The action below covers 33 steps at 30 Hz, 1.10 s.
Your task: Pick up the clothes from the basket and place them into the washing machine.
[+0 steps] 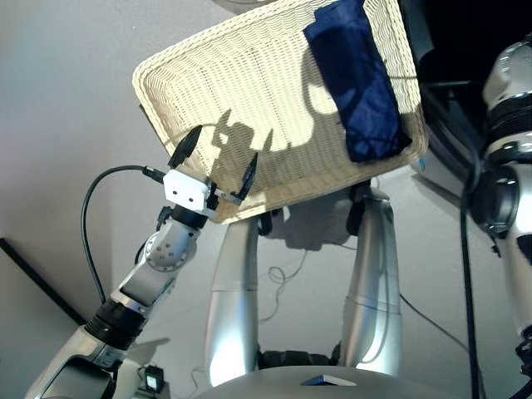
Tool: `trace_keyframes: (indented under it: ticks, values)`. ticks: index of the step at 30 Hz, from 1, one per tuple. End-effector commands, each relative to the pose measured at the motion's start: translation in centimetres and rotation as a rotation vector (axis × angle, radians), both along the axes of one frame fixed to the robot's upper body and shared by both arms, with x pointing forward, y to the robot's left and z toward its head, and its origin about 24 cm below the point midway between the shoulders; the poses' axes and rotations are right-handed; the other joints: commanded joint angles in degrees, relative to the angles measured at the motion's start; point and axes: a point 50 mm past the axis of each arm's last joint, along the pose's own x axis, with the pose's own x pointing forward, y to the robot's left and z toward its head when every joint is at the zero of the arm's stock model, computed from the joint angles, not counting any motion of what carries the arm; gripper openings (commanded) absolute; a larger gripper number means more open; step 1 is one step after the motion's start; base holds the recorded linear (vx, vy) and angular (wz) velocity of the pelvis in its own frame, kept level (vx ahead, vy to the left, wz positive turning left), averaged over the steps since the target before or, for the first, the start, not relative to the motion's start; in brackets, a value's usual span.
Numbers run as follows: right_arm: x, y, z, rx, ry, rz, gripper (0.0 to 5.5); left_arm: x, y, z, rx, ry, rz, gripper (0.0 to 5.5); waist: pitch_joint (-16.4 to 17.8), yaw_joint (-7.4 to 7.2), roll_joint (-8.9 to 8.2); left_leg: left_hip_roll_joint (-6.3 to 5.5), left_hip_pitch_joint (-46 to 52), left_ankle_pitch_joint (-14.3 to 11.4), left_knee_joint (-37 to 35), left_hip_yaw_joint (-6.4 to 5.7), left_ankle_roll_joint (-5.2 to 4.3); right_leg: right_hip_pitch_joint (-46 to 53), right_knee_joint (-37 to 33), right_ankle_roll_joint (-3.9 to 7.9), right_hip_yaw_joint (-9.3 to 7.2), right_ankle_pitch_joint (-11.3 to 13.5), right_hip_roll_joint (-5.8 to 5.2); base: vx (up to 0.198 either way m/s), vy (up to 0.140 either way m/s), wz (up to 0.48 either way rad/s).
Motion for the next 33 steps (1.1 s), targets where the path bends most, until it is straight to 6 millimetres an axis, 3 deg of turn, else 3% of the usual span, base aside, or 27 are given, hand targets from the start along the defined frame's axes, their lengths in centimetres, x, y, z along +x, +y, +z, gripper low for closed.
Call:
trace_keyframes:
  ticks: [1, 4, 8, 14, 17, 18, 19, 20, 25, 27, 28, 29, 33]
  values:
    - [-5.2, -5.2, 3.2, -0.101, -0.02, -0.232, 0.0, -2.0, 0.1, 0.3, -0.011, -0.037, -0.028, 5.5, -6.75, -2.41, 1.38, -1.16, -1.34, 2.32, -3.74, -2.92, -0.36, 3.45, -0.09, -1.7, -0.87, -3.81, -1.63, 0.0, 0.0, 0.0]
    - [-7.9, -8.2, 2.3, -0.065, -0.004, -0.343, 0.0, -2.3, 0.5, 0.4, -0.027, -0.035, -0.025, 5.5, -7.0, -2.99, 1.56, -1.36, -1.3, 2.36, -3.96, -3.02, -0.49, 3.67, -0.03, -1.65, -0.96, -4.11, -1.73, 0.015, -0.003, 0.138]
    - [-8.9, -9.5, 1.3, -0.028, 0.006, -0.388, 0.0, -2.5, 0.7, 0.7, -0.038, -0.053, -0.017, 5.5, -7.44, -3.13, 1.07, -1.44, -1.42, 2.29, -3.97, -3.01, -0.47, 3.5, -0.03, -1.63, -1.03, -3.94, -1.53, 0.0, 0.0, 0.0]
    - [-8.1, -8.9, 0.9, -0.017, 0.014, -0.362, 0.0, -2.4, 0.6, 0.7, -0.051, -0.05, -0.015, 5.5, -8.06, -3.0, 1.23, -1.22, -1.57, 2.23, -3.84, -2.9, -0.34, 3.14, 0.01, -1.73, -0.78, -3.81, -1.42, 0.0, 0.0, 0.0]
    - [-6.8, -8.1, 1.2, -0.09, 0.094, -0.311, 0.0, -2.5, 0.5, 0.7, -0.046, -0.05, -0.018, 5.5, -8.1, -2.65, 1.04, -1.01, -1.4, 2.3, -4.1, -2.72, -0.28, 3.24, -0.33, -1.73, -0.81, -3.54, -1.5, 0.0, 0.0, 0.0]
    - [-6.2, -8.0, 0.9, -0.175, 0.198, -0.3, 0.0, -2.4, 0.7, 0.7, -0.035, -0.053, -0.014, 5.5, -7.96, -2.48, 0.68, -0.99, -1.4, 2.35, -4.05, -2.72, -0.23, 3.29, -0.33, -1.77, -0.88, -3.44, -1.58, 0.0, 0.0, 0.0]
    - [-5.7, -7.5, 1.4, -0.241, 0.242, -0.28, 1.96, -2.4, 0.6, 0.8, -0.039, -0.055, -0.017, 5.5, -7.86, -2.32, 0.58, -0.96, -1.36, 2.34, -4.01, -2.56, -0.18, 3.33, -0.36, -1.82, -0.88, -3.42, -1.61, 0.0, 0.0, 0.0]
    - [-5.2, -7.0, 1.8, -0.284, 0.245, -0.258, 5.5, -2.4, 0.5, 0.7, -0.051, -0.053, -0.023, 5.5, -7.68, -2.38, 0.76, -0.87, -1.33, 2.35, -3.95, -2.43, -0.14, 3.35, -0.35, -1.87, -0.84, -3.42, -1.56, 0.0, 0.0, 0.0]
    - [-2.9, -5.3, 2.0, -0.556, 0.474, -0.19, 5.5, -2.6, 0.5, 0.4, -0.063, -0.034, -0.042, 5.5, -6.79, -1.85, 0.44, -0.84, -0.99, 2.44, -3.92, -2.31, -0.01, 3.62, -0.18, -2.04, -0.81, -3.23, -1.59, 0.0, 0.0, 0.0]
    - [-1.2, -3.9, 1.9, -0.828, 0.714, -0.164, 5.5, -2.5, 0.7, 0.4, -0.047, -0.031, -0.042, 5.5, -6.33, -1.75, -0.14, -0.64, -0.87, 2.48, -3.68, -2.06, 0.03, 3.89, -0.36, -2.22, -0.91, -2.99, -1.6, 0.0, 0.0, 0.0]
    - [0.0, -1.7, 2.7, -0.988, 0.743, -0.143, 5.5, -2.5, 0.6, 0.3, -0.052, -0.029, -0.047, 5.5, -5.94, -1.88, -0.24, -0.54, -0.8, 2.53, -3.52, -1.92, 0.08, 3.97, -0.43, -2.31, -0.98, -2.81, -1.49, 0.0, 0.0, 0.0]
    - [0.5, -0.3, 3.4, -1.023, 0.695, -0.144, 5.5, -2.5, 0.5, 0.2, -0.067, -0.029, -0.051, 5.5, -5.62, -2.15, -0.1, -0.5, -0.64, 2.5, -3.45, -1.8, 0.1, 4.1, -0.52, -2.34, -1.05, -2.73, -1.38, 0.0, 0.0, 0.0]
    - [1.4, 1.2, 3.6, -1.151, 0.789, -0.176, 5.5, -2.6, 0.7, 0.2, -0.061, -0.032, -0.039, 5.5, -5.12, -2.17, -0.23, -0.53, -0.42, 2.46, -3.26, -1.61, 0.17, 4.46, -0.79, -2.34, -1.08, -2.51, -1.35, -0.003, 0.004, -0.113]
